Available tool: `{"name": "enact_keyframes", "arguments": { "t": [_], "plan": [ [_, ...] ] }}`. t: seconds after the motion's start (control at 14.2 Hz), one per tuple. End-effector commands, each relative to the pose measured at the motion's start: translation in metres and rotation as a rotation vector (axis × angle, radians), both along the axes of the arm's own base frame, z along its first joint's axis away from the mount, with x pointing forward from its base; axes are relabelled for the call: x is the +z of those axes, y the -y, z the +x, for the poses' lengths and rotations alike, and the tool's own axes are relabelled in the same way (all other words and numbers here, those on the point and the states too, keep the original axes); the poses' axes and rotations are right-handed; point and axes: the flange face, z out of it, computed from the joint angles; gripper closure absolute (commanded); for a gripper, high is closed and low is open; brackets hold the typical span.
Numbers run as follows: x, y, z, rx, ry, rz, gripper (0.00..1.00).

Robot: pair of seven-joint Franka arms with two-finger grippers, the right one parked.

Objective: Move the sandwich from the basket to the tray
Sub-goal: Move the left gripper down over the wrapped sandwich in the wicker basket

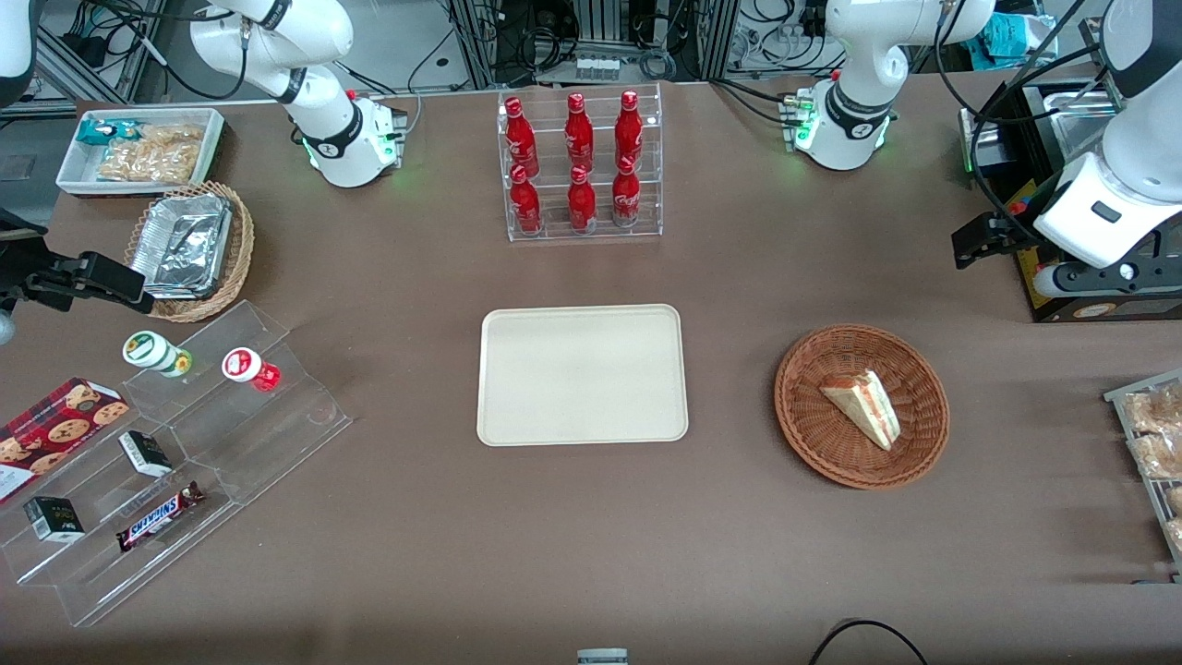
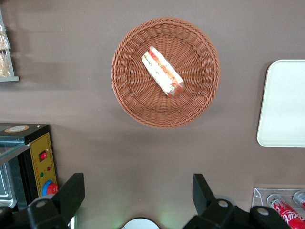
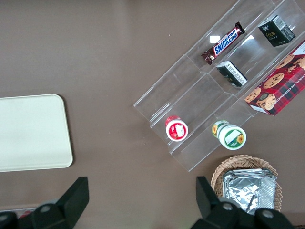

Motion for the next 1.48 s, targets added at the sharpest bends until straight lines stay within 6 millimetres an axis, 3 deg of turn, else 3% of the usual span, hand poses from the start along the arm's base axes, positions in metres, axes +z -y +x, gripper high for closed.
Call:
{"name": "enact_keyframes", "arguments": {
  "t": [0.0, 0.14, 0.42, 0.77, 1.41],
  "plan": [
    [0.001, 0.002, 0.003, -0.010, 0.011, -0.001, 0.00],
    [-0.017, 0.004, 0.007, -0.011, -0.024, -0.003, 0.00],
    [-0.106, 0.005, 0.048, -0.009, -0.092, 0.000, 0.00],
    [-0.180, 0.008, 0.057, 0.066, -0.035, 0.004, 0.00],
    [-0.244, 0.018, 0.045, 0.619, 0.089, 0.016, 0.00]
  ]
}}
